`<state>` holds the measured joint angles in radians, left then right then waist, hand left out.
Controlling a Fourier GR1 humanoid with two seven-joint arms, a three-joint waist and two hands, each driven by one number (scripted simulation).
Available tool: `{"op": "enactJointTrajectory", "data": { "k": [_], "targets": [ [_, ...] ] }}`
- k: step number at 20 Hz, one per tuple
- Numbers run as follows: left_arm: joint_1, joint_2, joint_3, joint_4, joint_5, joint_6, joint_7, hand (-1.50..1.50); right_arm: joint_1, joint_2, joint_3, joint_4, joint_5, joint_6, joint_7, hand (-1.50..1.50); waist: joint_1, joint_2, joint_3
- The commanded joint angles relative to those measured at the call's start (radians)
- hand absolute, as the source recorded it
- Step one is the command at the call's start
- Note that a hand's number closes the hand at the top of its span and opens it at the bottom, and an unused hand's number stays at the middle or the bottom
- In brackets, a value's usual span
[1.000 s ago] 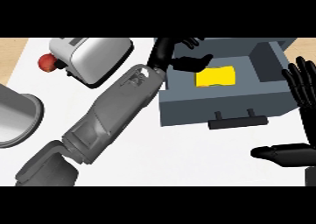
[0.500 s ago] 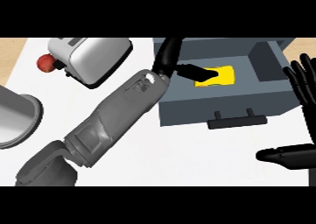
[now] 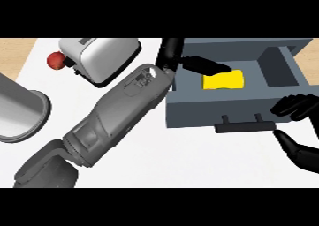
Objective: Pick up the cup, place it into the drawer and close the drawer
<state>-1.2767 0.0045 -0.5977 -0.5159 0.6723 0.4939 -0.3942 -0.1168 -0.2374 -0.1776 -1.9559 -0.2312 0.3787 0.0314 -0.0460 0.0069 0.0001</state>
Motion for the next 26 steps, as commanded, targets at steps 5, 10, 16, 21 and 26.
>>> {"op": "enactJointTrajectory", "data": {
  "k": [5,10,16,21,26],
  "targets": [
    [0.035,0.064,0.08,-0.075,0.004,-0.032,0.005,-1.5,0.05,-0.072,0.077,-0.058,0.162,0.068,0.009,1.5,0.044,-0.007,0.0],
    [0.097,0.184,0.097,-0.258,0.006,-0.025,0.143,-1.5,0.126,-0.081,0.071,-0.069,0.306,0.045,-0.05,1.5,0.061,-0.015,0.0],
    [0.292,0.28,0.106,-0.47,-0.005,-0.019,0.145,-1.5,0.085,-0.026,0.163,0.048,0.518,-0.065,-0.072,1.5,0.09,-0.017,0.0],
    [0.413,0.349,0.148,-0.593,-0.006,-0.052,0.164,-1.5,-0.025,-0.047,0.22,0.158,0.649,-0.09,-0.1,1.5,0.074,-0.009,0.0],
    [0.486,0.438,0.171,-0.686,0.018,-0.088,0.21,-1.5,-0.054,-0.085,0.356,0.257,0.907,-0.151,-0.114,1.5,0.092,-0.01,0.0]
  ]
}}
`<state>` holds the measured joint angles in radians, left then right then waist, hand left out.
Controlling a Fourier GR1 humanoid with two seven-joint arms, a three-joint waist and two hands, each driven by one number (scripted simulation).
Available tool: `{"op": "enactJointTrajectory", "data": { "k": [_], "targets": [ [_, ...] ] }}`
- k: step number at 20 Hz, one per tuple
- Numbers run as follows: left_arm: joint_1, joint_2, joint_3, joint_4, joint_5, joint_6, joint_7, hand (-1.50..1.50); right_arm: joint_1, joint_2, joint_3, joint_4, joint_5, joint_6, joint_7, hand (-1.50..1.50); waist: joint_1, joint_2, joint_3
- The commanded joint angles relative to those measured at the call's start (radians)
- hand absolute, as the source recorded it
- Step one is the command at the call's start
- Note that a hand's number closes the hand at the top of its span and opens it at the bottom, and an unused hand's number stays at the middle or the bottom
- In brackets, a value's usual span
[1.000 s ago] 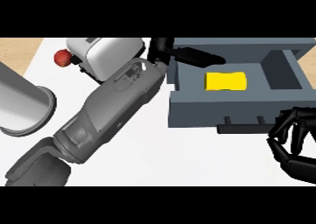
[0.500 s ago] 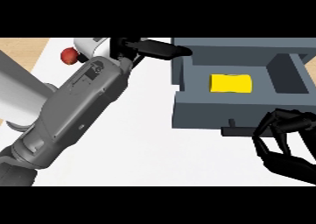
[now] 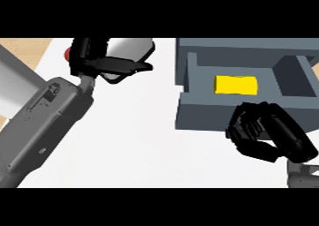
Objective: Pick up the cup, place it into the drawer and close the drawer
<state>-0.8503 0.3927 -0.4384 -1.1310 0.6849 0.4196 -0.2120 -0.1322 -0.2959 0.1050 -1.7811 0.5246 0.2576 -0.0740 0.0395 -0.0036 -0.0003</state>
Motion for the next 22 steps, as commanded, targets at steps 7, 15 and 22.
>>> {"op": "enactJointTrajectory", "data": {
  "k": [7,15,22],
  "targets": [
    [0.196,0.118,0.083,-0.131,0.015,-0.104,-0.022,-1.5,-0.188,0.04,0.172,0.435,0.385,-0.215,-0.099,1.5,-0.005,0.007,0.001],
    [0.369,0.21,0.16,-0.276,0.052,-0.202,-0.002,-1.5,-0.479,0.124,0.053,0.962,0.399,-0.356,-0.205,1.5,0.014,0.012,0.002],
    [0.417,0.176,0.162,-0.29,0.004,-0.189,-0.033,-1.5,-0.685,0.09,-0.059,1.32,0.367,-0.379,-0.33,1.5,0.019,0.022,0.003]
  ]
}}
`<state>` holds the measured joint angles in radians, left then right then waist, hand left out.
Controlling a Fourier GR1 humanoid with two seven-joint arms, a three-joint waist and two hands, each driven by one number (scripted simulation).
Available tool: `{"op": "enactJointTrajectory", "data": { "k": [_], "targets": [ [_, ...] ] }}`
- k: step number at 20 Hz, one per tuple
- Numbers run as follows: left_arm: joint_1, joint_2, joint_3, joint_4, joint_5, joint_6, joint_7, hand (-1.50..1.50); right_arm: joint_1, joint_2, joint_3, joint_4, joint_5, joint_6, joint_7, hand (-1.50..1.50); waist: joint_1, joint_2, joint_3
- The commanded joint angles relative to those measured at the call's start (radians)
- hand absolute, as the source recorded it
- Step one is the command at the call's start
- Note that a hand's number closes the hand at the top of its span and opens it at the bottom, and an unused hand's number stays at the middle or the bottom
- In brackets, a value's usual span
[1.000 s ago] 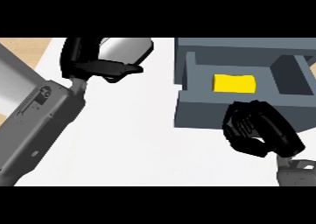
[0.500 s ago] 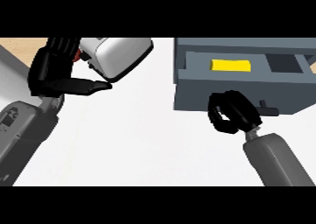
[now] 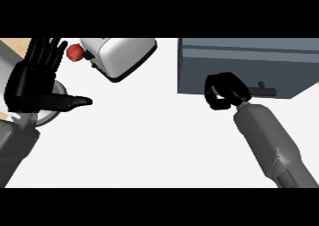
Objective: Pick up the cup, place it into the drawer and close the drawer
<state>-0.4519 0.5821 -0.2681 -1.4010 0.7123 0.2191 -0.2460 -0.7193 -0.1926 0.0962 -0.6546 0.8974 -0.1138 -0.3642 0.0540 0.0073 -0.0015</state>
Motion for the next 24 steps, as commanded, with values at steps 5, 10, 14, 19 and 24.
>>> {"op": "enactJointTrajectory", "data": {
  "k": [5,10,14,19,24],
  "targets": [
    [0.059,0.014,0.037,0.037,0.004,-0.099,-0.052,-1.5,-0.206,-0.087,-0.115,0.31,-0.04,0.043,-0.07,1.5,0.026,0.023,0.003],
    [0.046,-0.014,0.007,0.024,-0.008,-0.11,-0.044,-1.5,-0.247,-0.103,-0.145,0.36,-0.061,0.057,-0.082,1.5,0.042,0.035,0.005],
    [0.022,-0.013,0.018,0.027,0.005,-0.127,-0.032,-1.5,-0.238,-0.14,-0.159,0.369,-0.071,0.065,-0.117,1.5,0.047,0.043,0.005],
    [0.048,-0.021,0.022,0.025,0.014,-0.152,-0.051,-1.5,-0.244,-0.132,-0.199,0.363,-0.11,0.061,-0.13,1.5,0.065,0.046,0.005],
    [0.054,-0.056,-0.012,0.003,-0.006,-0.123,-0.044,-1.5,-0.237,-0.165,-0.211,0.36,-0.117,0.068,-0.171,1.5,0.071,0.044,0.006]
  ]
}}
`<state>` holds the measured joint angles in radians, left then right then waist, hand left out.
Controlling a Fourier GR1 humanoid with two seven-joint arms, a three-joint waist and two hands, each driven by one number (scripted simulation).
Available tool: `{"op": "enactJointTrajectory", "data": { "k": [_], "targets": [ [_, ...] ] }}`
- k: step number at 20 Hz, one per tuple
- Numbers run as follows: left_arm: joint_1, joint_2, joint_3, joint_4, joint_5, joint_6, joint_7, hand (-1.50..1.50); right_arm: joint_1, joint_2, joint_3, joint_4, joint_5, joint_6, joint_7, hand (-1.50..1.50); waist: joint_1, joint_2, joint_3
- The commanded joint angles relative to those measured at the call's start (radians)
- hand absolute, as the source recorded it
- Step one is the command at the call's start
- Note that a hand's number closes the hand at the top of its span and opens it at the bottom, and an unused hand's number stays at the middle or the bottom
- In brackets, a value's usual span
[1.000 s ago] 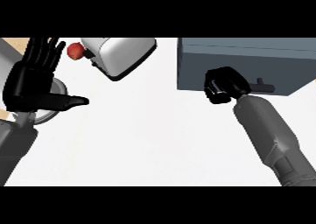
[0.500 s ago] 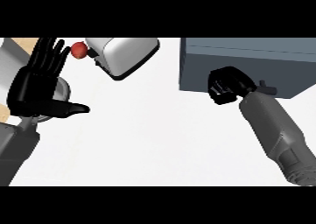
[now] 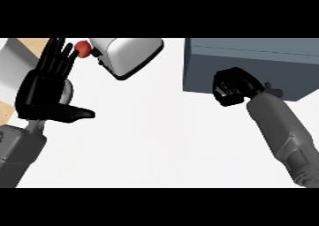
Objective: Pick up the cup, place it into the drawer and close the drawer
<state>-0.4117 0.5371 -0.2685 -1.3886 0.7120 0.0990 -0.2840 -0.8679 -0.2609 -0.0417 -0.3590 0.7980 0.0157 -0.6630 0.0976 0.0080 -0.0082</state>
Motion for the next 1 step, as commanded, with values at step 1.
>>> {"op": "enactJointTrajectory", "data": {
  "k": [1],
  "targets": [
    [0.01,0.002,-0.006,0.009,-0.009,-0.013,-0.007,-1.5,-0.096,-0.097,-0.079,0.065,-0.024,-0.046,0.134,1.5,0.029,0.049,0.012]
  ]
}}
